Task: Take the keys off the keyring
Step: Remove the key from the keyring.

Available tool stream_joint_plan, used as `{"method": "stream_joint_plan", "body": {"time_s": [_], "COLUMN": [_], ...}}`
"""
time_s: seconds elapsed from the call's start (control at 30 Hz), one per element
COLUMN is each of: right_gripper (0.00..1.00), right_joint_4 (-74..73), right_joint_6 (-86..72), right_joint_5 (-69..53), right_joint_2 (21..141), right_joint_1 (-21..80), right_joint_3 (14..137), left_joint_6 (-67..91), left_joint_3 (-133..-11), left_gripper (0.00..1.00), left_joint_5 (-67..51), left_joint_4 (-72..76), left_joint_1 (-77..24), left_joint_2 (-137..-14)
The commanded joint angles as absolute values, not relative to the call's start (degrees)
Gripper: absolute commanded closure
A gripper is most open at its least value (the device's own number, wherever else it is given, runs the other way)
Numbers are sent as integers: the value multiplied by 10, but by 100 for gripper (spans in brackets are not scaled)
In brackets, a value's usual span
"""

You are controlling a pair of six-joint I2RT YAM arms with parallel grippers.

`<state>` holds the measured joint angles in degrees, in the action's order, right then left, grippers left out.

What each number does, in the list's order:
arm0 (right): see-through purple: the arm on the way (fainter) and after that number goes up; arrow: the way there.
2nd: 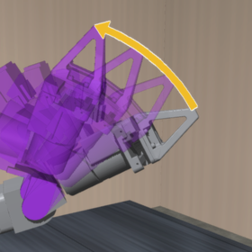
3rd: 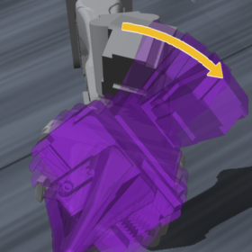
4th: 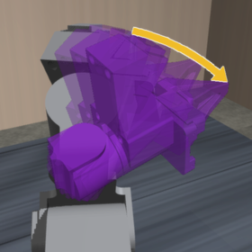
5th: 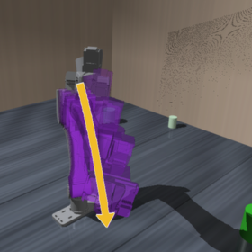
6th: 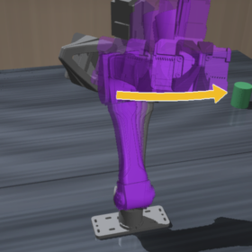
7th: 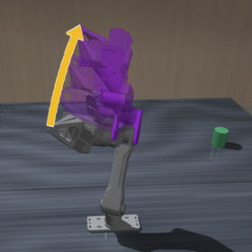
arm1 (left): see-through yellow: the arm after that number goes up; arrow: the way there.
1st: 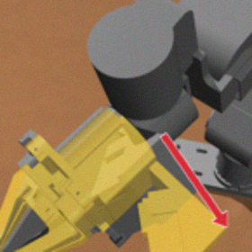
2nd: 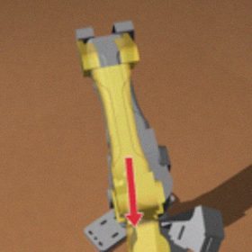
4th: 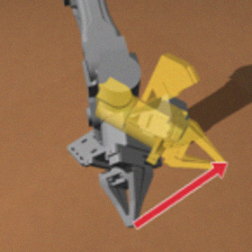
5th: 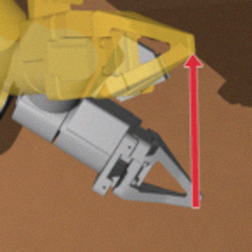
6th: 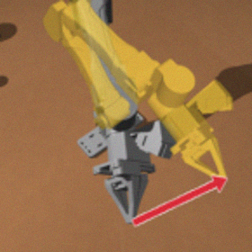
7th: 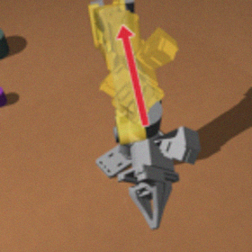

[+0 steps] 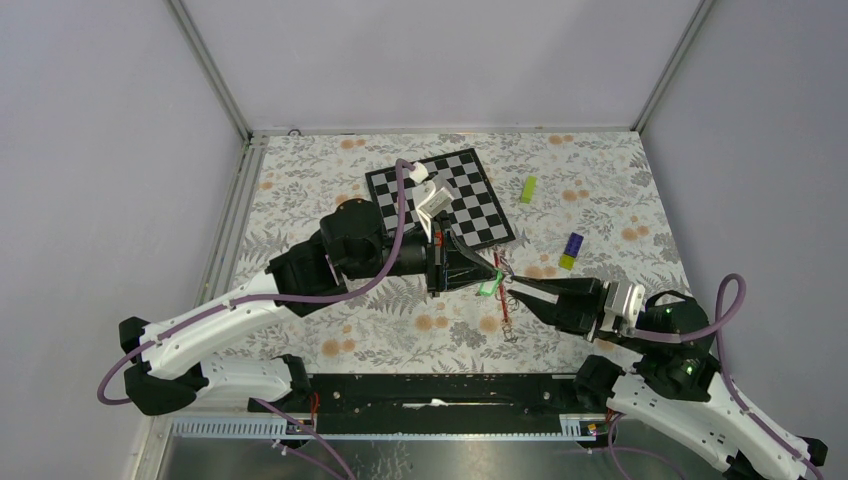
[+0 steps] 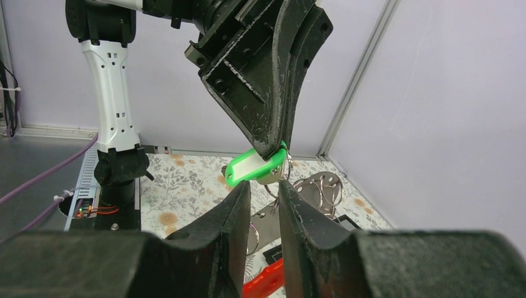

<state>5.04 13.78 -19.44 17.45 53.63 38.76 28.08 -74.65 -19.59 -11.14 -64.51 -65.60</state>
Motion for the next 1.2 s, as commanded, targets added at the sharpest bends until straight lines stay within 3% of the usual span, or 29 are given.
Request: {"method": "stream_joint_plan", "body": {"time_s": [0.0, 0.6, 1.17], "right_gripper": [70, 71, 100], "right_joint_4": [57, 53, 68], "right_joint_6": [144, 141, 137], "right_joint_5": [-172, -156, -158], "right_joint_2": [181, 191, 181], "right_joint_1": [539, 539, 539], "right_joint_3": [402, 399, 395], "left_joint_6": [279, 280, 284], "left_joint_3": [-772, -760, -757], "left_gripper": [100, 100, 100], "left_joint_5": [-193, -191, -191], "left_joint_4": [-82, -80, -77], "left_joint_1": [-643, -643, -643], "left_joint_2": [-640, -630, -629]}}
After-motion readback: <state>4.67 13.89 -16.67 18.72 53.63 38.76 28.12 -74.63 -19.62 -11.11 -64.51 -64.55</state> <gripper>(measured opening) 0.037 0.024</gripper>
